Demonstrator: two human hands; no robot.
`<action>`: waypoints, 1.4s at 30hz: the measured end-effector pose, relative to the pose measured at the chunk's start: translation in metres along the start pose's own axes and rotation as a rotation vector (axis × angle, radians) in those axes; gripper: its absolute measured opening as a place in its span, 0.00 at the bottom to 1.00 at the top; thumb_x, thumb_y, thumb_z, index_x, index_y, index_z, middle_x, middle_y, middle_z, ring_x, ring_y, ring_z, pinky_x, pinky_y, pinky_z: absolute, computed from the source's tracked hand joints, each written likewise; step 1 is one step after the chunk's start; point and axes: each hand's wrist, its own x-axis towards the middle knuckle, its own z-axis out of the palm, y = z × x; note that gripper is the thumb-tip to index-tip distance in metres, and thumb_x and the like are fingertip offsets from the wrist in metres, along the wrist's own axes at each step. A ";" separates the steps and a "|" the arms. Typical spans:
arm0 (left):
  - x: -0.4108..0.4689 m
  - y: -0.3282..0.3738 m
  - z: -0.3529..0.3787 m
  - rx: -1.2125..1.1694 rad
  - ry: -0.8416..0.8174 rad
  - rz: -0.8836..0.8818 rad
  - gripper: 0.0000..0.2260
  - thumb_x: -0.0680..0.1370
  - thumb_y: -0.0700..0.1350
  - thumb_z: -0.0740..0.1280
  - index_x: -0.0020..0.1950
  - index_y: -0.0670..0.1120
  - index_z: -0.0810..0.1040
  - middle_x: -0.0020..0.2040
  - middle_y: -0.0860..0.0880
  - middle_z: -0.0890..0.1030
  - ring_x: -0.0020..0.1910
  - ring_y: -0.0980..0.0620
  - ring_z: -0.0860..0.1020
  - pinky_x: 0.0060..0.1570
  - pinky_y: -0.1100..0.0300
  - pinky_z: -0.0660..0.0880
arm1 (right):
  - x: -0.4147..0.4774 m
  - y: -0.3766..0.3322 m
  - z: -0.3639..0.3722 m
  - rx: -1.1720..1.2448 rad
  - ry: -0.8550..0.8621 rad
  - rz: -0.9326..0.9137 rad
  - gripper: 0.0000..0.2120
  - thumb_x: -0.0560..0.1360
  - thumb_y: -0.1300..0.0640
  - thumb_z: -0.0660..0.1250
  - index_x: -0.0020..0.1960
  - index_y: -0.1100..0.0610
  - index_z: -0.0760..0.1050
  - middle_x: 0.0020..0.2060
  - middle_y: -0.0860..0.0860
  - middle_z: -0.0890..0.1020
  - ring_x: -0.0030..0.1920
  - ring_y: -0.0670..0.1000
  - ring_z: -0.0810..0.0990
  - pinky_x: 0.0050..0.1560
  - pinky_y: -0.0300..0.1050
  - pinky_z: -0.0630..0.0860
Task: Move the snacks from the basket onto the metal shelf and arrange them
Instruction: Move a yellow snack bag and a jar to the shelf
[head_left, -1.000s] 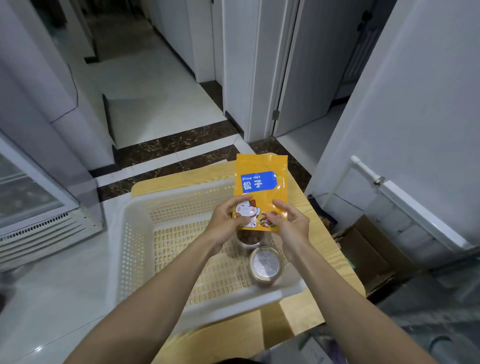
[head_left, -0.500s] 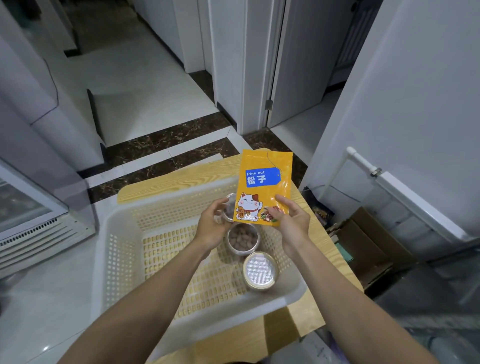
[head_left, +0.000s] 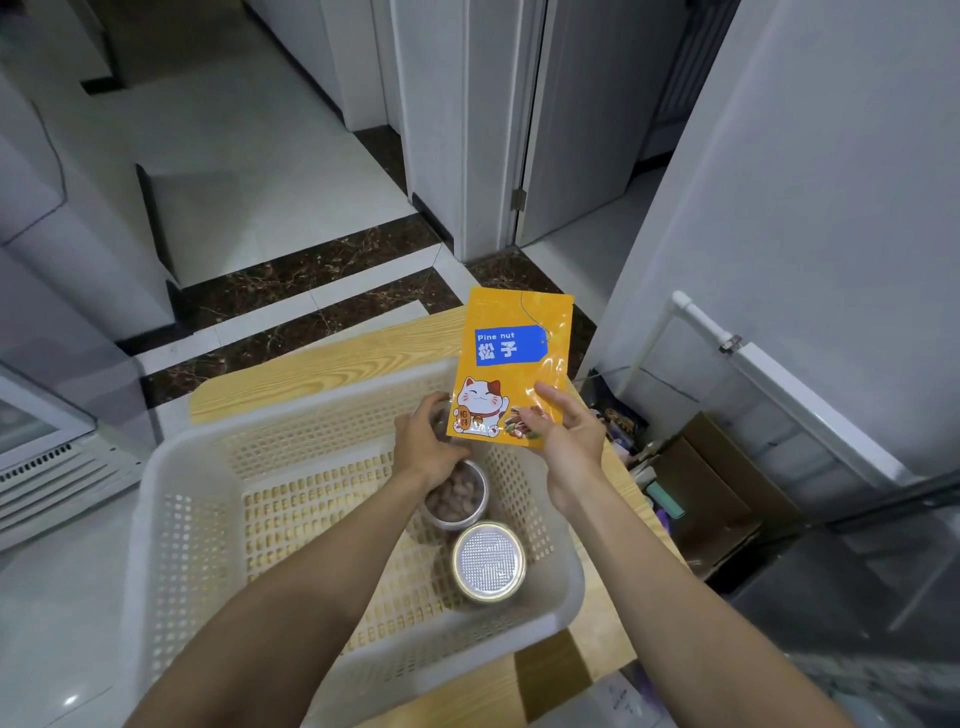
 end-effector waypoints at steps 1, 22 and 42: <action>-0.006 0.011 -0.005 0.009 0.018 0.017 0.34 0.59 0.49 0.79 0.62 0.65 0.72 0.59 0.48 0.80 0.56 0.52 0.80 0.54 0.55 0.79 | 0.001 -0.001 0.000 -0.003 -0.003 0.000 0.17 0.73 0.70 0.71 0.58 0.55 0.80 0.49 0.45 0.80 0.47 0.49 0.85 0.50 0.53 0.83; -0.088 0.064 -0.074 -0.134 0.216 0.375 0.23 0.59 0.57 0.77 0.53 0.64 0.79 0.54 0.61 0.77 0.55 0.59 0.76 0.58 0.57 0.75 | -0.059 -0.055 -0.022 0.020 -0.127 -0.115 0.16 0.73 0.70 0.71 0.55 0.53 0.80 0.56 0.52 0.83 0.53 0.53 0.84 0.39 0.41 0.82; -0.311 0.082 -0.065 -0.231 -0.160 0.635 0.24 0.59 0.53 0.77 0.55 0.56 0.81 0.56 0.59 0.80 0.54 0.64 0.76 0.54 0.67 0.74 | -0.353 -0.023 -0.165 0.102 0.218 -0.353 0.18 0.73 0.70 0.70 0.59 0.55 0.79 0.55 0.56 0.83 0.42 0.51 0.87 0.37 0.41 0.82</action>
